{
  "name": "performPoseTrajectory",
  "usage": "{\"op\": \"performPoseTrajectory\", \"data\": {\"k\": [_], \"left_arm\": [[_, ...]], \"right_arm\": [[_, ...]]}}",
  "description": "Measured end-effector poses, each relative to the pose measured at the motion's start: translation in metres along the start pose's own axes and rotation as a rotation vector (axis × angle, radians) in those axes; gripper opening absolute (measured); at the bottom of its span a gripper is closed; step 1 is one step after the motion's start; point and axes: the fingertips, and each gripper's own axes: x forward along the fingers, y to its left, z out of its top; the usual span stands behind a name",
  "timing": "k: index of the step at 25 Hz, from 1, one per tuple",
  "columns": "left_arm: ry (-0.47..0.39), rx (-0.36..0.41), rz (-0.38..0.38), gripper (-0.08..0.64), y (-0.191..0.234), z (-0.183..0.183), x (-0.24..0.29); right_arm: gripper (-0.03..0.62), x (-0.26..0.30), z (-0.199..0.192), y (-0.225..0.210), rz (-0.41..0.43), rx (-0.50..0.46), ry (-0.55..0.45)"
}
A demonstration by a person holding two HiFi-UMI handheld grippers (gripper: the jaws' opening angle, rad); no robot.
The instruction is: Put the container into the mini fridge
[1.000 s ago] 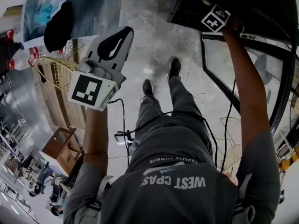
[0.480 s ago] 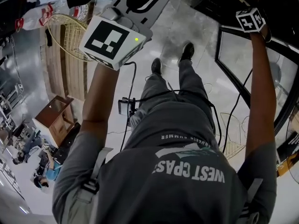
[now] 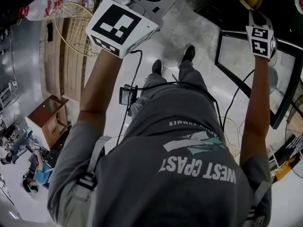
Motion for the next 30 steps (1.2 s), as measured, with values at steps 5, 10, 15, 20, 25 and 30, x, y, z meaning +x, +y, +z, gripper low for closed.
{"op": "performPoseTrajectory", "data": {"k": [5,10,15,20,25,30], "left_arm": [[-0.066,0.047,-0.002,0.021,-0.008,0.025,-0.04],[-0.122,0.061,0.007,0.021,-0.02,0.055,-0.089],[-0.189,0.072,-0.001,0.021,-0.036,0.087,-0.119],[-0.256,0.091,-0.008,0.021,-0.042,0.098,-0.131],[-0.28,0.08,-0.049,0.021,-0.057,0.109,-0.146],[-0.267,0.059,-0.067,0.021,-0.057,0.11,-0.16]], "right_arm": [[0.051,-0.091,0.055,0.017,-0.027,0.073,-0.168],[0.044,-0.185,0.115,0.023,-0.054,0.153,-0.331],[0.037,-0.271,0.155,0.019,-0.096,0.196,-0.456],[0.029,-0.317,0.175,0.033,-0.071,0.243,-0.569],[0.028,-0.363,0.188,0.043,0.012,0.343,-0.634],[0.026,-0.393,0.198,0.048,0.025,0.389,-0.656]]}}
